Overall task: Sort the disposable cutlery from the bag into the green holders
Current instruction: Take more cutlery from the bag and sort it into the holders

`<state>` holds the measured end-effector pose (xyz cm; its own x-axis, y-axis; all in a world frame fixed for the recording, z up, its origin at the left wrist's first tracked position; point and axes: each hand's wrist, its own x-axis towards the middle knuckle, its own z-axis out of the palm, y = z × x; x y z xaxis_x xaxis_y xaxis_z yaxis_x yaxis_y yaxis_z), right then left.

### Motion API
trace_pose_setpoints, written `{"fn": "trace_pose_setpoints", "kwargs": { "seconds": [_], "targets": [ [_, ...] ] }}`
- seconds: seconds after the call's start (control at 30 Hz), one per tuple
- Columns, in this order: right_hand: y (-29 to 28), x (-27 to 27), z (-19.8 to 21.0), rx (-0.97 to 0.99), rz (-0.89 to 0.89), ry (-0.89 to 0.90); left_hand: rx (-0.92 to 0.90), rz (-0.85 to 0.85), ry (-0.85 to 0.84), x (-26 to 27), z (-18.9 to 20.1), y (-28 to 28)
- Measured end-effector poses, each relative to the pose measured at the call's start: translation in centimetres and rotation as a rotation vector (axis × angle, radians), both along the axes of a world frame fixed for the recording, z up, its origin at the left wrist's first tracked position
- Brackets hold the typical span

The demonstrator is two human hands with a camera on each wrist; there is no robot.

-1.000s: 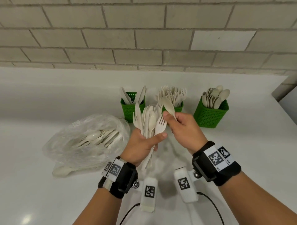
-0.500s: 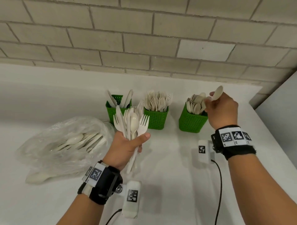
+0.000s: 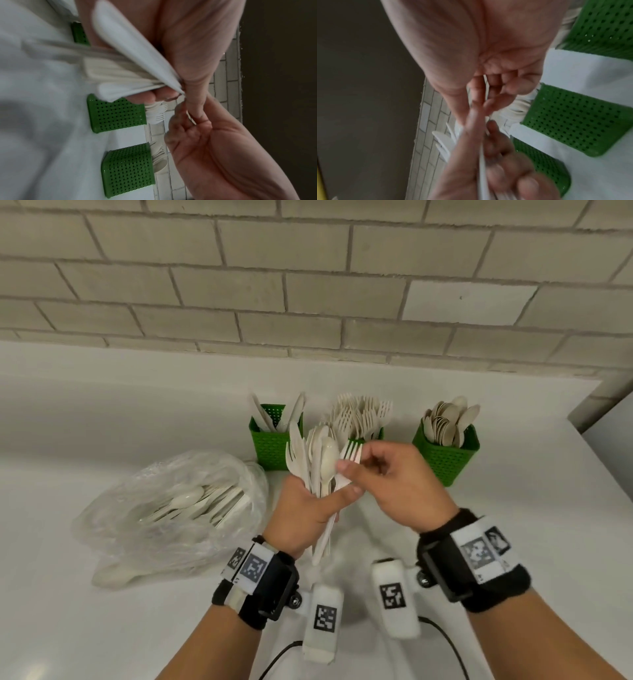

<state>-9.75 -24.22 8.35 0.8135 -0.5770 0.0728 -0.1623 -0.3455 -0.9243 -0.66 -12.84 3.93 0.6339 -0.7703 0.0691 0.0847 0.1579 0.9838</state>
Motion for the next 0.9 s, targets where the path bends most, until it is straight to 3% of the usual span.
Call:
{"fn": "trace_pose_setpoints", "kwargs": {
  "seconds": [0.13, 0.2, 0.37, 0.5, 0.67, 0.8, 0.9],
  "targets": [
    [-0.1, 0.8, -0.3, 0.365, -0.157, -0.255, 0.003, 0.045, 0.051, 0.5, -0.1, 0.5],
    [-0.4, 1.0, 0.1, 0.494, -0.126, -0.350, 0.025, 0.001, 0.132, 0.8, -0.2, 1.0],
    [-0.5, 1.3, 0.1, 0.539, 0.042, -0.372, -0.021, -0.278, 0.340, 1.3, -0.5, 1.4],
    [-0.6, 1.4, 0.1, 0.464, 0.074, -0.360, -0.043, -0.406, 0.349, 1.6, -0.5, 1.9],
    [-2.2, 0.8, 1.0, 0.448, -0.005, -0.381, 0.069, -0.319, 0.353, 1.9, -0.7, 2.3],
    [-5.5, -0.3, 3.2, 0.491, -0.157, -0.518, 0.094, -0.151, 0.361, 2.5, -1.3, 2.8],
    [-7.9, -0.5, 4.2, 0.310, -0.282, -0.478, 0.093, -0.019, 0.368, 3.1, -1.8, 3.0]
  ]
}}
